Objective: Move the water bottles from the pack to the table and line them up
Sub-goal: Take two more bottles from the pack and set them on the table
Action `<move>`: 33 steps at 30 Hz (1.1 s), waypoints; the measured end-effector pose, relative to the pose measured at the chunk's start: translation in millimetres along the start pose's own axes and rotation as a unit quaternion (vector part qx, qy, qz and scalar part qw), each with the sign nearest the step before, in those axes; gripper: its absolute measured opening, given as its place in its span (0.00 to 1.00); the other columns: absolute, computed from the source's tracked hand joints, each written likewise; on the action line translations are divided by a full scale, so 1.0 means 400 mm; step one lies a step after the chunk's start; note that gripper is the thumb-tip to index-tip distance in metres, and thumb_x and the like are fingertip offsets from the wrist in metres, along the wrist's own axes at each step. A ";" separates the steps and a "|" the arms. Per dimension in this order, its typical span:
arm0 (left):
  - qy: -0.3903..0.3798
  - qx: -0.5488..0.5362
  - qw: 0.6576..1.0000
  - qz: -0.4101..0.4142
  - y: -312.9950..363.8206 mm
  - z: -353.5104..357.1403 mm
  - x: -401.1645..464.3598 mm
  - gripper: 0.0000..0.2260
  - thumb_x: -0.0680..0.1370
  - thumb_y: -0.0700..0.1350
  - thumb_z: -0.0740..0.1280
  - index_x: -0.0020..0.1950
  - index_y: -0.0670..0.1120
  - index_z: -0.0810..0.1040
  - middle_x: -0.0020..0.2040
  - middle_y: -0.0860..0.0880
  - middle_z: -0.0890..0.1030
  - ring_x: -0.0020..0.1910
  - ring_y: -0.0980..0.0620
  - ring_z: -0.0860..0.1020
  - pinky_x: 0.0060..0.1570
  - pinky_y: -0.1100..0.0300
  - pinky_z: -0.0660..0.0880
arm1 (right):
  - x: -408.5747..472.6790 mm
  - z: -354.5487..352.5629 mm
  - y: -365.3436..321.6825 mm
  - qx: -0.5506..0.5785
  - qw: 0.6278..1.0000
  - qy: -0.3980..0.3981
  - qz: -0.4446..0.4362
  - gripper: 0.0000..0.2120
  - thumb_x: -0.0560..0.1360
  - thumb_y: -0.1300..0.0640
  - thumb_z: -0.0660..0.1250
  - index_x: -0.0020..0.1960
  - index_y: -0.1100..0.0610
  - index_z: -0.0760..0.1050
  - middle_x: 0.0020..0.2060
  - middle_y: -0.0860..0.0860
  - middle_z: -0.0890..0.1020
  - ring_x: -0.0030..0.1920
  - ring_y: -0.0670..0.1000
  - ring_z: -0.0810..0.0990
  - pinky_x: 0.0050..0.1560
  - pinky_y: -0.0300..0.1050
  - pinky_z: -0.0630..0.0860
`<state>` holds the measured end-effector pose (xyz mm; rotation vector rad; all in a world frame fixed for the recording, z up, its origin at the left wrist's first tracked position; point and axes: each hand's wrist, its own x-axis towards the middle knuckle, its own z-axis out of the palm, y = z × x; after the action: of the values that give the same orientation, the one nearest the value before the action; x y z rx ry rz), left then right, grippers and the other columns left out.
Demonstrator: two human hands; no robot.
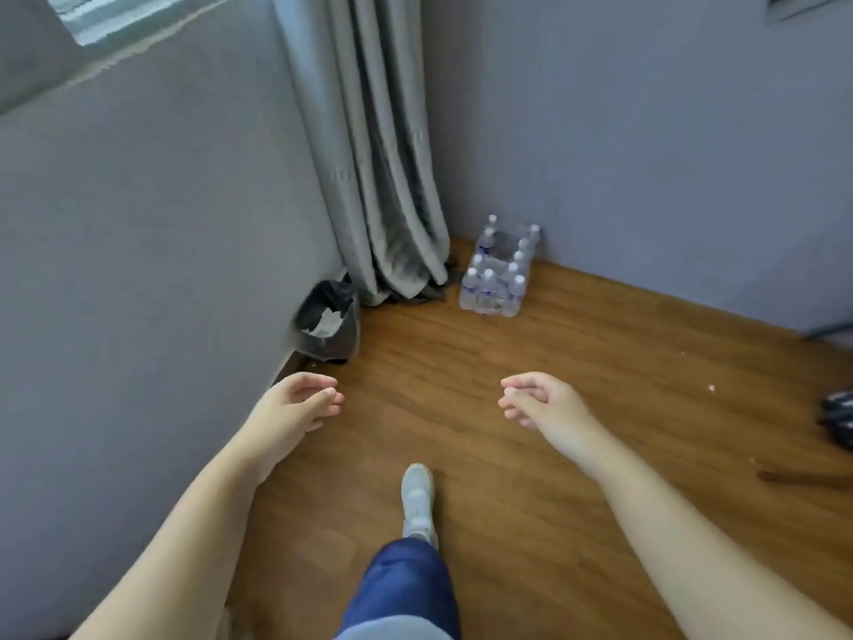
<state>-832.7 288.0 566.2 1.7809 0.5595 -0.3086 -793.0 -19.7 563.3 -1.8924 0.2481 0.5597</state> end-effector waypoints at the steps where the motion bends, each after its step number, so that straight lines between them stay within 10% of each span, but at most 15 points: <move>1: -0.015 0.006 1.000 0.006 0.039 0.026 0.065 0.05 0.79 0.44 0.65 0.54 0.48 0.79 0.49 0.48 0.84 0.50 0.51 0.83 0.54 0.55 0.77 | 0.041 -0.031 -0.009 0.006 1.000 0.016 0.009 0.09 0.79 0.60 0.62 0.56 0.57 0.77 0.45 0.51 0.83 0.43 0.47 0.81 0.43 0.34 0.76; 18: -0.126 0.058 0.990 0.018 0.602 0.389 0.965 0.05 0.80 0.44 0.64 0.54 0.48 0.77 0.49 0.49 0.83 0.50 0.52 0.82 0.56 0.54 0.76 | 0.795 -0.489 -0.242 0.086 0.984 0.147 0.059 0.09 0.79 0.61 0.61 0.57 0.58 0.76 0.46 0.52 0.82 0.43 0.47 0.80 0.50 0.38 0.75; 33: -0.126 0.102 0.987 -0.021 0.604 0.735 1.653 0.04 0.77 0.44 0.67 0.51 0.51 0.77 0.48 0.47 0.83 0.49 0.50 0.82 0.52 0.57 0.77 | 1.664 -0.639 -0.159 0.067 0.990 0.075 0.096 0.08 0.78 0.61 0.63 0.47 0.49 0.77 0.41 0.48 0.83 0.42 0.47 0.82 0.43 0.34 0.74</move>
<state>-121.8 98.2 365.2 1.8914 0.3962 -0.6289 -122.0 -170.0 364.5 -1.7924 0.5581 0.5159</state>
